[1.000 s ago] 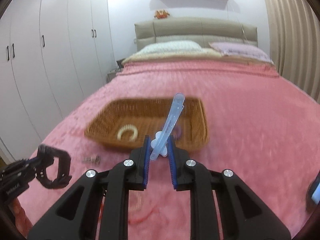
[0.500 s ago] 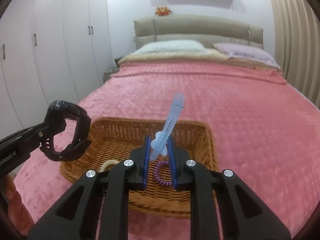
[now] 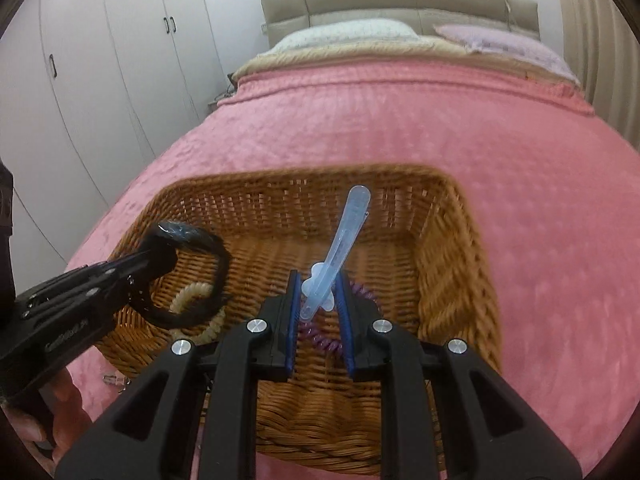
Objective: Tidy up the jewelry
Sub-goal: 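Carry the watch and blue clip into the basket and release both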
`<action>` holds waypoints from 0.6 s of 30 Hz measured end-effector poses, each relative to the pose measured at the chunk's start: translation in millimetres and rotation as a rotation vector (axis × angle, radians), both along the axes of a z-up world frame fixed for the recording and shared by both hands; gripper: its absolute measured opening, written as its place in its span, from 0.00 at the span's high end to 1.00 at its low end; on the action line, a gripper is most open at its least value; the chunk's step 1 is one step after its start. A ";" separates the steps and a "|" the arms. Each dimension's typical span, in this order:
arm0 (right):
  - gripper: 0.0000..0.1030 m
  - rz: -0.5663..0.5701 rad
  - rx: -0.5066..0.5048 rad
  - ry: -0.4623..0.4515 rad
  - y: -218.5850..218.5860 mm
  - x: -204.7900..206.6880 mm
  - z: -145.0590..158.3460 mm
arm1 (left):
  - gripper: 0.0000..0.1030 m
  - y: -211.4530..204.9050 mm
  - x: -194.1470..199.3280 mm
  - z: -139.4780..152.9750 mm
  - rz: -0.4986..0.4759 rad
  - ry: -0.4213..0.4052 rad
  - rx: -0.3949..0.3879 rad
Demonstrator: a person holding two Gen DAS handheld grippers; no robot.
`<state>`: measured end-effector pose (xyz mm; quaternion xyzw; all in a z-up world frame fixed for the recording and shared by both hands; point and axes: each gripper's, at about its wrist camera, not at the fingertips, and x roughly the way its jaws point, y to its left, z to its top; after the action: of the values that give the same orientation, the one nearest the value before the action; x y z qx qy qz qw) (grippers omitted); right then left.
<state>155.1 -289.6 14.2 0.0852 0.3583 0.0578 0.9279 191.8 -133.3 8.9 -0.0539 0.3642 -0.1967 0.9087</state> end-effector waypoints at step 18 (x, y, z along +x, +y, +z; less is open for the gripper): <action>0.51 -0.003 0.035 -0.113 -0.6 -115.6 38.1 | 0.56 51.2 -121.8 53.0 -0.045 -0.131 -0.020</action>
<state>39.5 -290.2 52.3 0.0987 0.3040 0.0673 0.9451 70.0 -82.2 61.9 -0.0416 0.3031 -0.2237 0.9254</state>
